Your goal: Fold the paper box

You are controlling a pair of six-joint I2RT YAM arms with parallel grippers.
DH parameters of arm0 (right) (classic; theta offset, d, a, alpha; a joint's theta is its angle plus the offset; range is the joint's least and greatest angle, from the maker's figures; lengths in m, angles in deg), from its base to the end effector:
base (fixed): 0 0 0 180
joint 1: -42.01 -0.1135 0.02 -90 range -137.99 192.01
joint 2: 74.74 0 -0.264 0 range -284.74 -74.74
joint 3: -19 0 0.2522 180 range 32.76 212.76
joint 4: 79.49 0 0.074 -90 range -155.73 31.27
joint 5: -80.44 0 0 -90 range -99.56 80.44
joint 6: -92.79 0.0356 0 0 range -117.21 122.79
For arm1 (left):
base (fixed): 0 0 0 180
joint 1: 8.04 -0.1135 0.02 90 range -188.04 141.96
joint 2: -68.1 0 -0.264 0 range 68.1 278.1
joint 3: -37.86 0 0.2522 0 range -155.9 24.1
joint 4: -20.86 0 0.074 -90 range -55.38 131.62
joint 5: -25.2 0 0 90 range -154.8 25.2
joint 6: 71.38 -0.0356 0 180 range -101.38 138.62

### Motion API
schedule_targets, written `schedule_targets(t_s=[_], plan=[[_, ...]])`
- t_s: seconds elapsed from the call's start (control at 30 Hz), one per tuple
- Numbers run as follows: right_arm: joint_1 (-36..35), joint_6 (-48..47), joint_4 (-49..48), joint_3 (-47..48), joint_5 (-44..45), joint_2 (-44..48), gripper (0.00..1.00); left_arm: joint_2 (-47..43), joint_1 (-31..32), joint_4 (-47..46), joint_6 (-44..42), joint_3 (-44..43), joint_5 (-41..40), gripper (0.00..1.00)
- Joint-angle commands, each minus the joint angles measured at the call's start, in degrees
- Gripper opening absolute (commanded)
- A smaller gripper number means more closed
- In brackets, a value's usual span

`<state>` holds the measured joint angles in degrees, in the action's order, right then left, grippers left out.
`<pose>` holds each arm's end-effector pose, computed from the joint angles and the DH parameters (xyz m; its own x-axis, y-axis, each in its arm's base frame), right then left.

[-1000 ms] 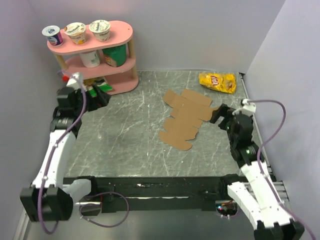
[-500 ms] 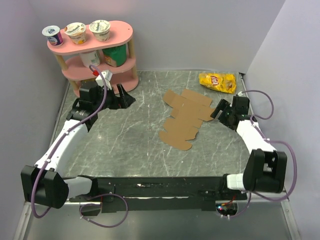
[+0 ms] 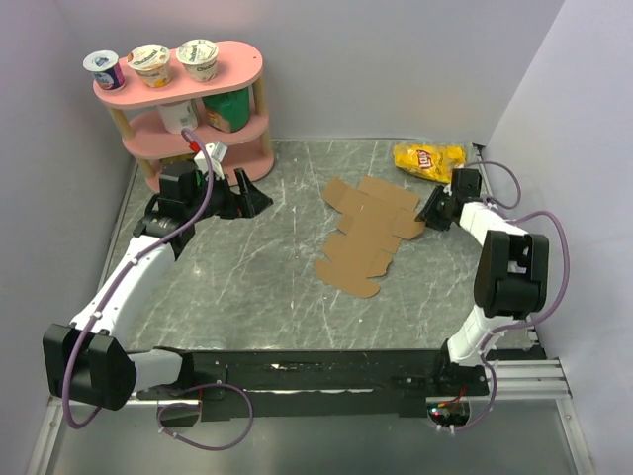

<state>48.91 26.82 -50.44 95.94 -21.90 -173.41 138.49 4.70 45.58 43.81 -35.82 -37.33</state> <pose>0.3611 -0.0360 0.1968 -0.7093 0.4865 -0.5101 0.2979 0.8627 0.4087 0.2709 -0.0781 0.3381 -0.5840 -0.2551 -0.7706 0.4044 0.7317 -0.5487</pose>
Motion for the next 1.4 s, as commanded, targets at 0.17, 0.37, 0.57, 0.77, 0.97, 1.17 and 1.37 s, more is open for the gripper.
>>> schedule_targets(t_s=[0.17,0.37,0.57,0.77,0.97,1.17,1.37], plan=[[-1.0,-7.1,-8.1,-4.4,-6.1,7.6,0.0,1.2,0.3,-2.0,0.2,-0.7,3.5,0.96],[-3.4,-11.8,-15.0,-15.4,-12.9,24.6,0.0,0.9,-0.2,-2.7,0.0,-0.9,7.5,0.96],[-3.5,-11.2,-13.5,-18.7,-18.6,37.5,0.0,0.4,-4.1,-4.5,0.2,0.4,11.6,0.96],[-3.6,-10.6,-10.2,-18.9,-25.0,46.9,0.0,3.4,-6.0,-9.7,3.1,3.2,20.2,0.96],[-3.6,-8.7,-8.0,-17.0,-31.4,51.7,0.0,2.2,-5.3,-12.6,1.2,5.8,19.0,0.96],[-3.5,-6.2,-8.7,-16.6,-37.1,54.6,0.0,3.9,-3.4,-8.8,-1.8,4.5,14.2,0.96],[-3.6,-4.3,-9.2,-16.4,-39.8,56.1,0.0,5.1,-2.5,-16.2,1.3,7.3,19.9,0.99]])
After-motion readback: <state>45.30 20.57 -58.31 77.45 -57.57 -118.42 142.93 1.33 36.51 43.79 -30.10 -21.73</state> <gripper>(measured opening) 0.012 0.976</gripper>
